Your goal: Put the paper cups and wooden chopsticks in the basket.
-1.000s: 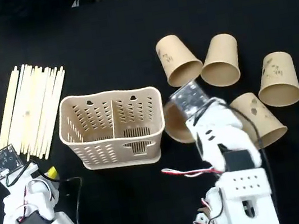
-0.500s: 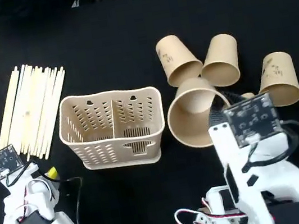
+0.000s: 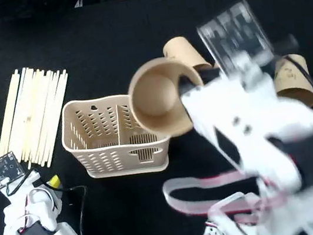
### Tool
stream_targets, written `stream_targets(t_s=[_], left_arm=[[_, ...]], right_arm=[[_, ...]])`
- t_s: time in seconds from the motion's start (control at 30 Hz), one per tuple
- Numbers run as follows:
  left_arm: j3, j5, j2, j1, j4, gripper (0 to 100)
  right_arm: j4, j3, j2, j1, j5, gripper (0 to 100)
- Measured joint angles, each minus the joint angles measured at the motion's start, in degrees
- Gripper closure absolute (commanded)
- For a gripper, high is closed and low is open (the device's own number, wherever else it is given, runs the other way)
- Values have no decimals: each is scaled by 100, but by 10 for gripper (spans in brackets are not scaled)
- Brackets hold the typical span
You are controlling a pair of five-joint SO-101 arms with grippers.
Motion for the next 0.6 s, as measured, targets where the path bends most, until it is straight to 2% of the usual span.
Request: stream_targets(t_s=[0.2, 0.6], left_arm=[[0, 0, 0, 0, 0, 686], [0, 0, 0, 0, 0, 686]], right_arm=[[9, -79, 607, -343, -9, 987], [9, 598, 1125, -334, -9, 987]])
